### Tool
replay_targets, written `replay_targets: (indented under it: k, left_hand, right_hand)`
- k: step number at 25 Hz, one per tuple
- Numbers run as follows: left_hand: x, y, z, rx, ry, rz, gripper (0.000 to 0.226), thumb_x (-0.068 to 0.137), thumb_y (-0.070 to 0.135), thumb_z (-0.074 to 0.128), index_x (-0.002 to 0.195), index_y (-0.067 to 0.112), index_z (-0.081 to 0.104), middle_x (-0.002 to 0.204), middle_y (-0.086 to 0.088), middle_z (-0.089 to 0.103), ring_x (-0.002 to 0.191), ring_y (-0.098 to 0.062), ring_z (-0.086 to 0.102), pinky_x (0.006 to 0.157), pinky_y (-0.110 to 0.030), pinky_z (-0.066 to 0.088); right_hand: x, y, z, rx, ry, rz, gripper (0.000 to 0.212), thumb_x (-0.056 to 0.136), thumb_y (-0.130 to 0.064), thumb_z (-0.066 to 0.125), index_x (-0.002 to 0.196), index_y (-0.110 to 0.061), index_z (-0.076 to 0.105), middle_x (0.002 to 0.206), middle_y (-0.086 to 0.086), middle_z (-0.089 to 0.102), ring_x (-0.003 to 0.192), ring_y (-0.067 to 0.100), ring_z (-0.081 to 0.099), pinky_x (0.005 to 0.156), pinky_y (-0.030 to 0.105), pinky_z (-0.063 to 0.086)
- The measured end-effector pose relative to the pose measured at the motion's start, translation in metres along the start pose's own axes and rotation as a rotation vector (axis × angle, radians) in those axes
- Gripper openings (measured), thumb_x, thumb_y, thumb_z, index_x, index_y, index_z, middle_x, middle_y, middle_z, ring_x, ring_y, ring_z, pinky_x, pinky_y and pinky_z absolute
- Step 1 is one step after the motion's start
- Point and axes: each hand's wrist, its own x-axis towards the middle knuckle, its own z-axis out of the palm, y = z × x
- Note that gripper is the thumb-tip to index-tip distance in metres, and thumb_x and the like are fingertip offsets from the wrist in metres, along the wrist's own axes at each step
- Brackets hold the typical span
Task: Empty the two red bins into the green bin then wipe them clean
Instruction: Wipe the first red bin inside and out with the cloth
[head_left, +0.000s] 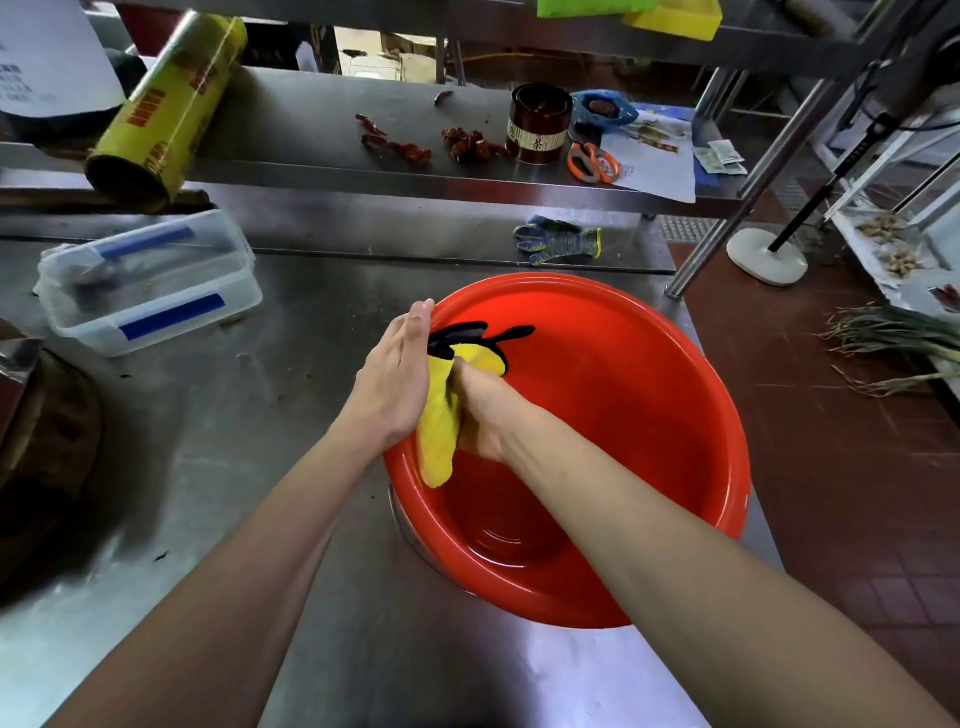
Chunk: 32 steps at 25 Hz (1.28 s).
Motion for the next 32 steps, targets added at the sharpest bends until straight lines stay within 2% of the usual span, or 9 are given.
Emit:
replay_targets:
  k: [4,8,11,14,18,21,25,28,32]
  left_hand:
    - [0.001,-0.003,0.001,0.002,0.008,0.012,0.062,0.107,0.056,0.007,0.155,0.033,0.038,0.160,0.012,0.035,0.147,-0.008,0.029,0.121,-0.030,0.018]
    - [0.003,-0.005,0.002,-0.048,0.003,-0.031,0.072,0.099,0.070,0.005,0.153,0.037,0.039,0.156,0.011,0.041,0.143,-0.013,0.038,0.120,-0.038,0.023]
    - [0.005,-0.002,0.003,0.115,0.040,0.017,0.054,0.109,0.050,0.023,0.155,0.027,0.037,0.157,0.004,0.041,0.144,-0.019,0.037,0.117,-0.039,0.025]
    - [0.006,-0.005,0.002,0.265,0.050,0.091,0.053,0.105,0.017,0.043,0.157,0.026,0.033,0.153,-0.004,0.045,0.138,-0.028,0.044,0.114,-0.047,0.036]
    - [0.006,-0.008,0.000,0.338,0.062,0.110,0.058,0.104,0.010,0.044,0.158,0.026,0.030,0.153,-0.004,0.045,0.137,-0.029,0.045,0.109,-0.047,0.037]
    - [0.008,-0.012,-0.005,0.362,0.070,0.115,0.058,0.104,0.011,0.045,0.158,0.028,0.031,0.153,-0.003,0.046,0.137,-0.030,0.045,0.109,-0.049,0.037]
    - [0.014,-0.019,-0.009,0.357,0.068,0.132,0.058,0.102,0.010,0.048,0.156,0.027,0.035,0.149,-0.007,0.050,0.136,-0.032,0.047,0.112,-0.050,0.039]
    - [0.014,-0.015,-0.003,0.361,0.048,0.154,0.058,0.101,0.009,0.048,0.155,0.026,0.036,0.149,-0.008,0.051,0.136,-0.032,0.048,0.113,-0.050,0.039]
    - [0.010,-0.012,0.001,0.354,0.063,0.157,0.057,0.102,0.010,0.048,0.155,0.028,0.036,0.149,-0.008,0.051,0.136,-0.032,0.048,0.113,-0.050,0.039]
  right_hand:
    - [-0.003,0.012,-0.005,-0.119,0.020,-0.004,0.032,0.105,-0.032,0.046,0.124,-0.015,0.064,0.114,0.011,0.072,0.101,0.024,0.069,0.087,0.038,0.056]
    - [-0.033,0.022,-0.022,-0.333,-0.100,0.066,0.024,0.105,-0.026,0.051,0.122,-0.015,0.064,0.106,0.004,0.073,0.095,0.016,0.070,0.087,0.036,0.057]
    - [-0.052,0.022,-0.033,-0.453,-0.199,0.138,0.031,0.106,-0.029,0.050,0.131,-0.015,0.061,0.123,0.004,0.071,0.117,0.019,0.066,0.106,0.042,0.050]
    - [-0.064,0.027,-0.045,-0.595,-0.241,0.171,0.032,0.108,-0.027,0.044,0.133,-0.019,0.061,0.129,0.001,0.069,0.121,0.017,0.064,0.109,0.041,0.048]
    - [-0.087,0.027,-0.062,-0.810,-0.282,0.204,0.033,0.103,-0.032,0.048,0.127,-0.019,0.065,0.131,0.006,0.067,0.121,0.019,0.063,0.110,0.043,0.047]
    - [-0.116,0.012,-0.077,-1.164,-0.329,0.172,0.029,0.095,-0.043,0.054,0.106,-0.023,0.072,0.100,-0.011,0.071,0.103,0.018,0.066,0.091,0.032,0.052]
    - [-0.139,-0.011,-0.091,-1.470,-0.281,0.284,0.035,0.095,-0.045,0.052,0.065,-0.028,0.056,0.063,-0.012,0.049,0.062,0.004,0.044,0.059,0.021,0.032]
    - [-0.140,-0.013,-0.102,-1.663,-0.230,0.388,0.034,0.096,-0.053,0.045,0.085,-0.027,0.064,0.081,-0.008,0.055,0.076,0.012,0.053,0.064,0.027,0.039]
    - [-0.130,-0.004,-0.117,-1.913,-0.056,0.477,0.062,0.095,-0.065,0.039,0.131,-0.019,0.060,0.120,0.006,0.061,0.112,0.031,0.057,0.095,0.041,0.043]
